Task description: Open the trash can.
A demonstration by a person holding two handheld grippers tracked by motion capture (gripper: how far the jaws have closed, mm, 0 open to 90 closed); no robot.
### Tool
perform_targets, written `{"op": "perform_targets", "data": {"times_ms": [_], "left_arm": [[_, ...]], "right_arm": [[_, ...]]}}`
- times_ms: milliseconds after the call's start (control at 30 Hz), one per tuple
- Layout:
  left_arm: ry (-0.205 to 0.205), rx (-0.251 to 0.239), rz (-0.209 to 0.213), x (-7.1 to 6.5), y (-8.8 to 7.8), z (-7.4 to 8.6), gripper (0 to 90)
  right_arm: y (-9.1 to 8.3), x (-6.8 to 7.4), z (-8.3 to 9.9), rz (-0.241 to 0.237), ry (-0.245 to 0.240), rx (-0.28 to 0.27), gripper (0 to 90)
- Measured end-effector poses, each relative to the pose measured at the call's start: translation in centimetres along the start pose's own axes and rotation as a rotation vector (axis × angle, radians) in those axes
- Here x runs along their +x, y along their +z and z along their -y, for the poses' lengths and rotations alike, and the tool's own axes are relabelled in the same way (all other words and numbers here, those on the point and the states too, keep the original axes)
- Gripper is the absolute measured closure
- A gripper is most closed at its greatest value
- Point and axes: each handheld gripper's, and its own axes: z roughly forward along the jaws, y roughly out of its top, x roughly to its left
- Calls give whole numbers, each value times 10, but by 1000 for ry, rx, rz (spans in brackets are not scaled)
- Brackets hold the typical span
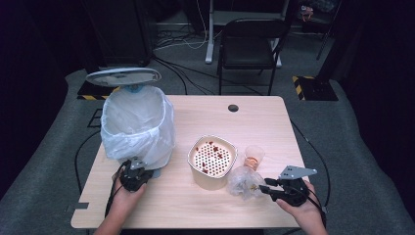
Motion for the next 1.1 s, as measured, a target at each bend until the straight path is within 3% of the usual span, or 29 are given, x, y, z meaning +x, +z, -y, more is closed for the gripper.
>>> {"op": "perform_targets", "data": {"times_ms": [167, 433, 767, 1000, 1100], "left_arm": [[0, 0, 0, 0, 0, 0, 900], [-1, 0, -1, 0, 0, 0, 900], [1, 0, 5, 1, 0, 0, 900], [1, -2, 4, 1, 0, 0, 900], [1, 1, 6, 1, 0, 0, 900]], "right_arm": [[-7, 3, -10, 54, -18, -42, 424], [-6, 14, -32, 16, -71, -95, 406], [22, 21, -43, -9, -117, -57, 382], [36, 20, -33, -8, -107, -30, 392], [44, 23, -26, -4, -124, -5, 392]]}}
